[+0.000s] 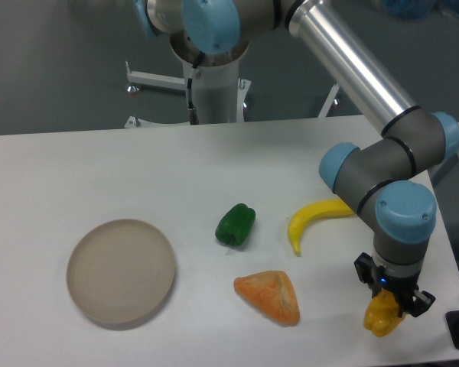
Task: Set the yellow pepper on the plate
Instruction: 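Lift the held yellow pepper with the gripper off the table, then carry the yellow pepper over the orange object toward the beige plate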
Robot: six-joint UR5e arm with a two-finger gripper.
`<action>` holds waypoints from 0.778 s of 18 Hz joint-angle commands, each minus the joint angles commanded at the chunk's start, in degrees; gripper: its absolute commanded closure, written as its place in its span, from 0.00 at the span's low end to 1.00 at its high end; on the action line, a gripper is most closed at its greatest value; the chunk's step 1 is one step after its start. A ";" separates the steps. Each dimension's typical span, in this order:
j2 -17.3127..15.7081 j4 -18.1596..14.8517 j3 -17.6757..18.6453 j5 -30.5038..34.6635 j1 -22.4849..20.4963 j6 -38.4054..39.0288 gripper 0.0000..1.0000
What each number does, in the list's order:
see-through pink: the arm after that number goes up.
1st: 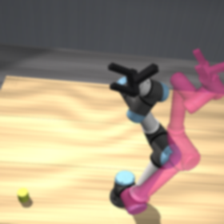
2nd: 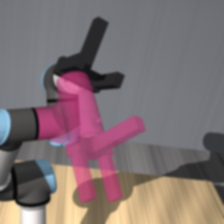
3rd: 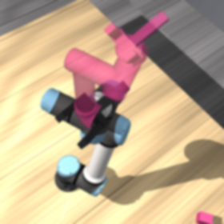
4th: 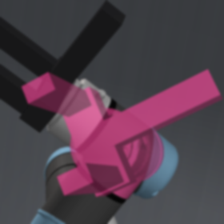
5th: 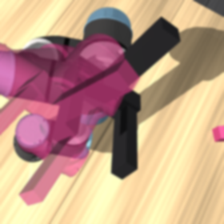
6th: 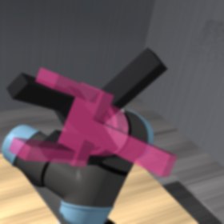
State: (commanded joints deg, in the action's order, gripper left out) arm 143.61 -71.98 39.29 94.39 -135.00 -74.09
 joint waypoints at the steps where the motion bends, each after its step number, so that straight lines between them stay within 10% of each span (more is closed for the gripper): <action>1: -0.09 0.00 0.26 0.00 0.00 0.00 0.55; 14: -11.77 -4.30 13.52 -0.62 6.67 12.81 0.55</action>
State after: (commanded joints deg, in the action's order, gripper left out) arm 131.85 -76.29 52.81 93.78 -128.33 -61.28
